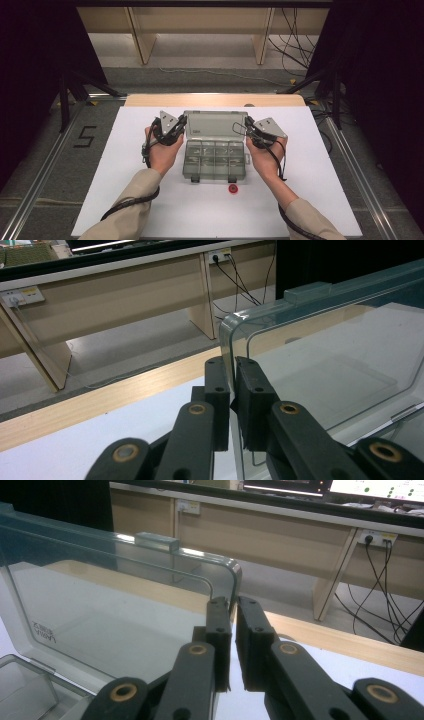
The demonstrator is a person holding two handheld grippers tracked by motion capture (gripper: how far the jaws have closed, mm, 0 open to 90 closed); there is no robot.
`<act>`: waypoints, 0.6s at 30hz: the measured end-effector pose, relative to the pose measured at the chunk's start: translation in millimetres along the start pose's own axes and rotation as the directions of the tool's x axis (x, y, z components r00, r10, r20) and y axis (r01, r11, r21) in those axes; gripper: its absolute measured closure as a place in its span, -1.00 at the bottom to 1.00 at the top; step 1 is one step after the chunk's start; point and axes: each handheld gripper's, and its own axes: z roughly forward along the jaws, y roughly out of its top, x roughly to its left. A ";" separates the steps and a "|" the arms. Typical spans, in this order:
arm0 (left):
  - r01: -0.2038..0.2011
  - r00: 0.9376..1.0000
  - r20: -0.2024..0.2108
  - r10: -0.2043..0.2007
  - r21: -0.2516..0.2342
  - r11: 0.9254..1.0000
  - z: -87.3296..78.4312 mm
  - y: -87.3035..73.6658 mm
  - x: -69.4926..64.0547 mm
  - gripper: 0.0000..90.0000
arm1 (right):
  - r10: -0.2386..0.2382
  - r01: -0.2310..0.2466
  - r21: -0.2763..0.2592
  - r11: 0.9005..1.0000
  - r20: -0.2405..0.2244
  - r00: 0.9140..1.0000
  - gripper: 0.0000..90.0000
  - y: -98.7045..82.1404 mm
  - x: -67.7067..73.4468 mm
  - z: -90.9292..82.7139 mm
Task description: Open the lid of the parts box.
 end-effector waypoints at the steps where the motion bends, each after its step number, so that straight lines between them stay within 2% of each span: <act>1: -0.001 1.000 0.001 0.001 0.000 1.000 0.2 0.1 0.2 0.87 | 0.000 0.000 0.005 1.000 -0.003 1.000 0.89 0.1 -0.1 -0.1; 4: -0.001 1.000 0.000 0.001 0.000 1.000 0.8 0.0 0.2 0.87 | -0.001 0.001 -0.011 1.000 0.001 1.000 0.89 -0.2 -0.3 2.1; 18: -0.003 1.000 -0.001 0.003 -0.001 1.000 3.8 0.2 0.9 0.86 | -0.002 0.002 -0.002 1.000 0.006 1.000 0.89 -0.5 -1.2 4.6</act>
